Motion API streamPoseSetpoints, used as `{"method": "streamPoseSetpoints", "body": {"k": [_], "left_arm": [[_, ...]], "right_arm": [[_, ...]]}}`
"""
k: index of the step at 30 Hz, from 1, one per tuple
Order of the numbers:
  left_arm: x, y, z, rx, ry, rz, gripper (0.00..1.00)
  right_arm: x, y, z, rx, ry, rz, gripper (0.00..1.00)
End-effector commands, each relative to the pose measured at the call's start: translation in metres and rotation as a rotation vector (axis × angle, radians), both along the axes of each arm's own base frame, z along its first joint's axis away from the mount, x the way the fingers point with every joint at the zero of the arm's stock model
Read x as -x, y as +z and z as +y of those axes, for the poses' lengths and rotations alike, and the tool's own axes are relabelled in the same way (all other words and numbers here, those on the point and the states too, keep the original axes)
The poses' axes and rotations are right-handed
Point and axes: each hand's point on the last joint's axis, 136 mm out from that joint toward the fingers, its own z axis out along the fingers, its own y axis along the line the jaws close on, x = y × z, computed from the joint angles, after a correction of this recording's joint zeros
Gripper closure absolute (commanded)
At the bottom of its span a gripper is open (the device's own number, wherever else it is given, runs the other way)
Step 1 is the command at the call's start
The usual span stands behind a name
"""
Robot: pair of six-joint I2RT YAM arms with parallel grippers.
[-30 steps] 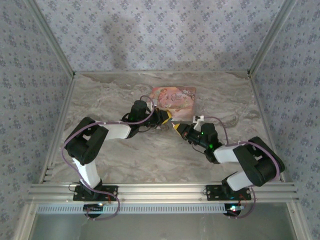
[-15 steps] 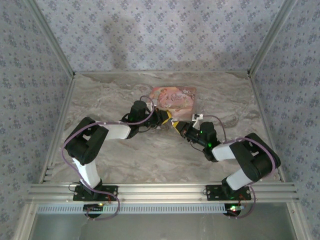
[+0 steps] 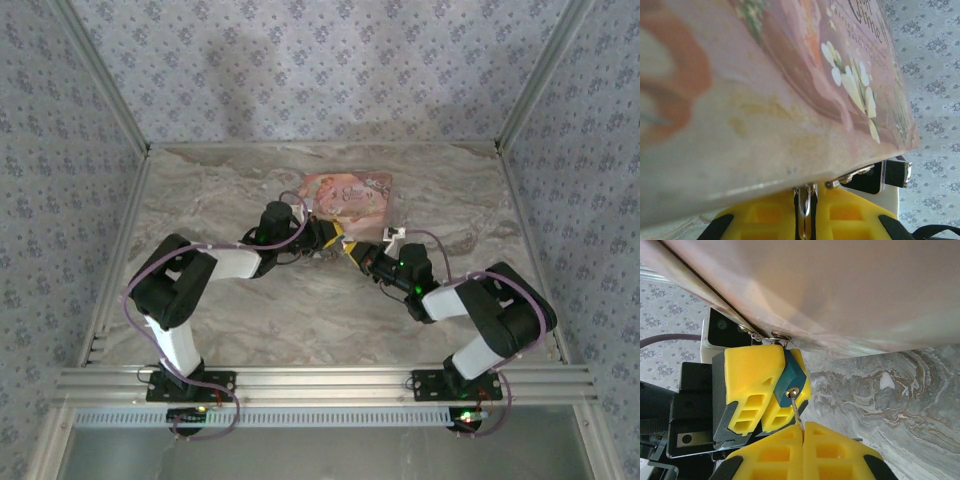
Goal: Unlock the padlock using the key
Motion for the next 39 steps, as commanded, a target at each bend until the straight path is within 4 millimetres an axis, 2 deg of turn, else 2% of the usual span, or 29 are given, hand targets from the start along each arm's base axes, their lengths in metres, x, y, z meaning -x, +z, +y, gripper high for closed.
{"method": "streamPoseSetpoints", "body": {"k": [1,12,39], "left_arm": [[0.003,0.028,-0.004,0.072,-0.032,-0.061,0.92],[0.005,0.032,-0.006,0.088,-0.044,-0.065,0.92],[0.012,0.033,-0.01,0.09,-0.07,-0.076,0.92]], "right_arm": [[-0.006,0.014,0.004,-0.034,-0.003,-0.036,1.0],[-0.013,0.02,0.006,-0.097,-0.019,-0.002,1.0],[-0.023,0.001,-0.001,-0.306,-0.104,0.251,1.0]]}}
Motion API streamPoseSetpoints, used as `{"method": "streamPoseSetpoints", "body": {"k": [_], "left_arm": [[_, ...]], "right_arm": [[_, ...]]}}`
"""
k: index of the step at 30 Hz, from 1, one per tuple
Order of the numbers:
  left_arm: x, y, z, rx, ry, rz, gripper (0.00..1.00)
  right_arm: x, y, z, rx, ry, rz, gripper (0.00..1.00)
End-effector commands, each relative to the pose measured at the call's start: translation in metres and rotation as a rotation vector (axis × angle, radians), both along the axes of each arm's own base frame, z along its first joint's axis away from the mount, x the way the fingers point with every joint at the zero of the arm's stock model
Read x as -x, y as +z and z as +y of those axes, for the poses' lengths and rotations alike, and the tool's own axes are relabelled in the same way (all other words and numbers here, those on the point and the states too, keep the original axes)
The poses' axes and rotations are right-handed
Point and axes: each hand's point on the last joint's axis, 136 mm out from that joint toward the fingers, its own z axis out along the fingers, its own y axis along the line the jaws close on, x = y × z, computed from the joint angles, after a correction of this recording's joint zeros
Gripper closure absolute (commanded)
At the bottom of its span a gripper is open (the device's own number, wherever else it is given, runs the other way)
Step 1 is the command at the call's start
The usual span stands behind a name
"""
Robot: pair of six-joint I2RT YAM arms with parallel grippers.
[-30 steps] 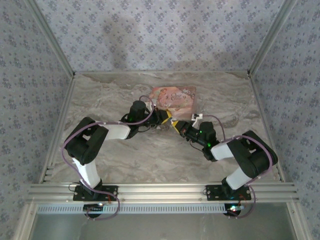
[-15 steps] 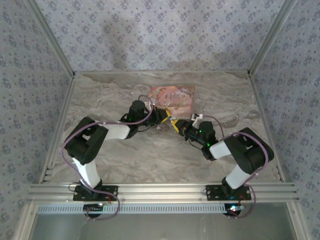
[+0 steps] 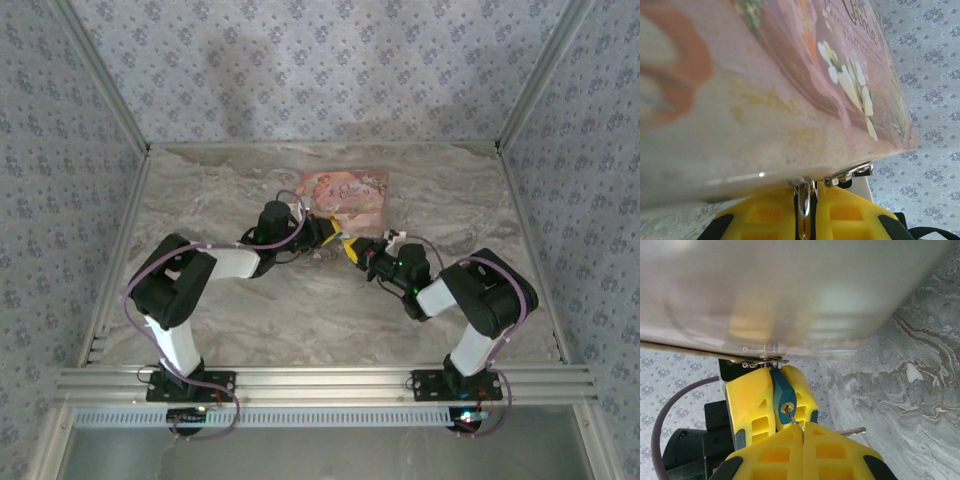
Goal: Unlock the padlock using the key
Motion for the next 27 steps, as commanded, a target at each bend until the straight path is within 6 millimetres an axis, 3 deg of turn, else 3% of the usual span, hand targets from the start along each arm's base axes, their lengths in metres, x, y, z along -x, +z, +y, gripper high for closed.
{"method": "streamPoseSetpoints", "body": {"k": [1,22,27], "left_arm": [[0.018,0.032,-0.015,0.084,-0.102,-0.065,0.92],[0.021,0.031,-0.017,0.076,-0.102,-0.061,0.92],[0.033,0.035,-0.029,0.088,-0.135,-0.068,0.94]], "right_arm": [[-0.009,0.001,-0.002,-0.042,-0.041,0.04,1.0],[-0.007,-0.002,0.003,0.006,-0.031,0.024,1.0],[-0.015,0.007,0.007,0.025,-0.047,-0.011,1.0]]}}
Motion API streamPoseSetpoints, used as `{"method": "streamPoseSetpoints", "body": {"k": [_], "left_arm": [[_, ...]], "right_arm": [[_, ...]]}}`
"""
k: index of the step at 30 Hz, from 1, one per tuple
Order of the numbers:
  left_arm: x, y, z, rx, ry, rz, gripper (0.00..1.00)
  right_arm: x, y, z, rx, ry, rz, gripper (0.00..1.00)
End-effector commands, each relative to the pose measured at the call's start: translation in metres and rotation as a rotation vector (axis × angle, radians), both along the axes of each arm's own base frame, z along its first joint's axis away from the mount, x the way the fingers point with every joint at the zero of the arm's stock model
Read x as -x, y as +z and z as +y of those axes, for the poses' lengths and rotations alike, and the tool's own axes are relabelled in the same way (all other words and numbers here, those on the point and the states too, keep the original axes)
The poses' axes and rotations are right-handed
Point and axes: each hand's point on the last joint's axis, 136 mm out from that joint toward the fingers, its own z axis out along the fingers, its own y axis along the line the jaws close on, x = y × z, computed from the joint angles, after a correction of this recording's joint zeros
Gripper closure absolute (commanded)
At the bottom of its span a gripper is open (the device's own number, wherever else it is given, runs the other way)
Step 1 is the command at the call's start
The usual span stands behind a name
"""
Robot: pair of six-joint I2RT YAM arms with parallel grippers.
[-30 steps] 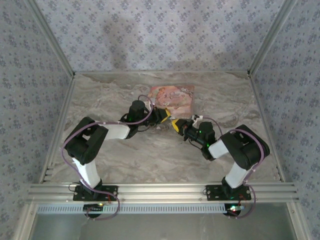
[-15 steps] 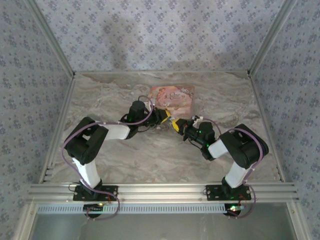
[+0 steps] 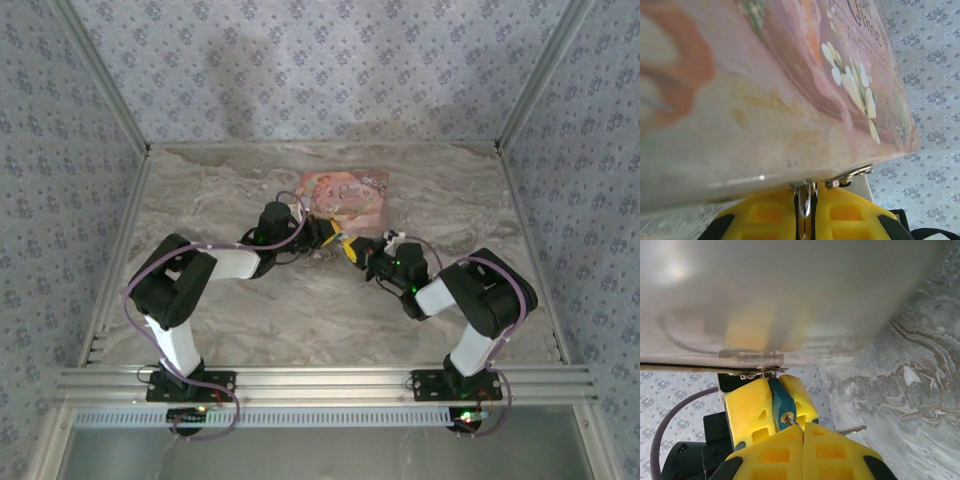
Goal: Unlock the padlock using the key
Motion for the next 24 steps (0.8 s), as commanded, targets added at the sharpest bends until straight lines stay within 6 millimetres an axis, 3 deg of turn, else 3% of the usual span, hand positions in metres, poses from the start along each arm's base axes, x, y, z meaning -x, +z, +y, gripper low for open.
{"method": "streamPoseSetpoints", "body": {"k": [1,12,24], "left_arm": [[0.035,0.038,-0.031,0.097,-0.149,-0.071,0.94],[0.083,0.042,-0.062,0.116,-0.268,-0.064,1.0],[0.091,0.043,-0.058,0.118,-0.275,-0.055,1.0]], "right_arm": [[-0.012,0.013,0.006,0.02,-0.023,-0.05,1.0],[-0.036,0.038,0.024,0.035,-0.024,-0.115,1.0],[-0.037,0.035,0.031,0.027,-0.013,-0.113,1.0]]}}
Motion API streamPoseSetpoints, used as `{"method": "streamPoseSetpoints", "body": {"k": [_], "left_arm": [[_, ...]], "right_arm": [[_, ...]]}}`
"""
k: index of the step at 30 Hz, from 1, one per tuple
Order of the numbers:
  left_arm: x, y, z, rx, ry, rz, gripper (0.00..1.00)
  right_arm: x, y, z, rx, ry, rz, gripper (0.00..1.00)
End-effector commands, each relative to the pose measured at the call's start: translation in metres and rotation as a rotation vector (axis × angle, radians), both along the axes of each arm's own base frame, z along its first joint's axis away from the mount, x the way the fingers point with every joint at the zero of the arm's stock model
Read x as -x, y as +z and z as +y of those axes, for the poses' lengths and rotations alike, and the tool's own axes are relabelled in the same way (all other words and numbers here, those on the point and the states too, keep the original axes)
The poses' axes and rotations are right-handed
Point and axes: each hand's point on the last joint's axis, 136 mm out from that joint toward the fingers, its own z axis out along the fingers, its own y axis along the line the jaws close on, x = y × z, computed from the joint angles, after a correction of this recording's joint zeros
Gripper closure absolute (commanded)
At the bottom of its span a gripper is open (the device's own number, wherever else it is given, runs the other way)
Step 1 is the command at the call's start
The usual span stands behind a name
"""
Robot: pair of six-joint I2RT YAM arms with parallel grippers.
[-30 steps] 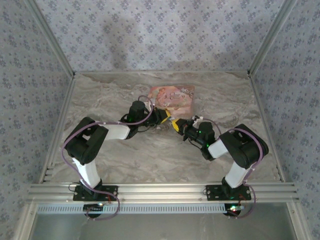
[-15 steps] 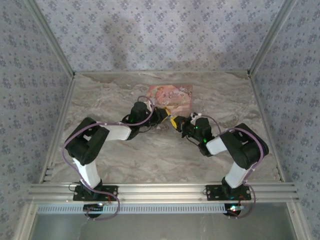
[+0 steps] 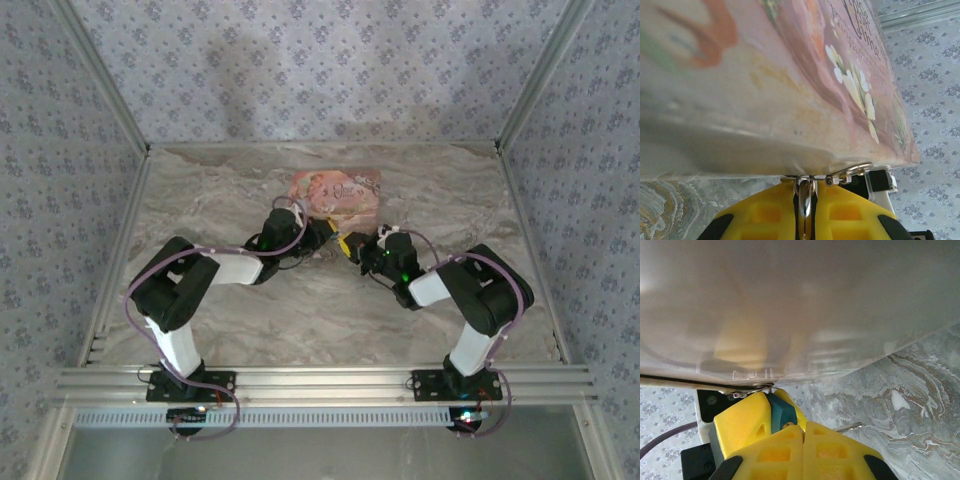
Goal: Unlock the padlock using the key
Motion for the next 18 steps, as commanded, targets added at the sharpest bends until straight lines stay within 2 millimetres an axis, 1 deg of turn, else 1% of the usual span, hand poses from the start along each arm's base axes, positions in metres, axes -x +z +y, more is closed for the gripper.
{"method": "streamPoseSetpoints", "body": {"k": [1,3,5,9,11,13,14,16,18], "left_arm": [[0.099,0.053,-0.064,0.167,-0.428,-0.025,1.0],[0.099,0.053,-0.064,0.167,-0.429,-0.025,1.0],[0.099,0.053,-0.063,0.165,-0.427,-0.025,1.0],[0.09,0.047,-0.053,0.125,-0.383,-0.02,1.0],[0.084,0.045,-0.046,0.113,-0.357,-0.022,1.0],[0.075,0.043,-0.037,0.097,-0.327,-0.021,1.0],[0.072,0.042,-0.034,0.09,-0.317,-0.022,1.0],[0.063,0.041,-0.027,0.072,-0.291,-0.022,1.0],[0.059,0.042,-0.023,0.066,-0.284,-0.023,1.0]], "right_arm": [[-0.017,0.047,0.021,-0.067,0.012,-0.142,1.0],[-0.016,0.048,0.022,-0.069,0.017,-0.143,1.0],[-0.014,0.044,0.021,-0.058,0.02,-0.135,1.0],[-0.007,0.032,0.017,-0.044,0.034,-0.104,1.0],[-0.002,0.025,0.014,-0.033,0.039,-0.092,0.96],[0.006,0.016,0.01,-0.012,0.052,-0.069,0.9],[0.009,0.013,0.008,-0.002,0.056,-0.064,0.89],[0.018,0.005,0.004,0.025,0.072,-0.047,0.83],[0.028,-0.001,-0.001,0.056,0.087,-0.033,0.8]]}}
